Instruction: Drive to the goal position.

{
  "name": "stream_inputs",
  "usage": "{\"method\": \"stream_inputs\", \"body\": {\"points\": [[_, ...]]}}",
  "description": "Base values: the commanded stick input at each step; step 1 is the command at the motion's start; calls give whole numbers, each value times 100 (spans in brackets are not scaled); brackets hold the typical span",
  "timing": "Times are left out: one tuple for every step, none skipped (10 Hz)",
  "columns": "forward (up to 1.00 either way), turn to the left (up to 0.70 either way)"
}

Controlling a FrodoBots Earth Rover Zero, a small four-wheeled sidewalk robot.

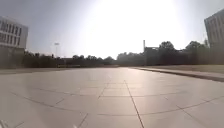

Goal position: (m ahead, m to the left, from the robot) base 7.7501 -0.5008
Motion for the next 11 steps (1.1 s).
{"method": "stream_inputs", "body": {"points": [[7, 0], [7, 0], [7, 0], [7, 0], [6, 0], [7, 0], [7, 0], [7, 0], [12, 0], [26, 0], [70, 0]]}}
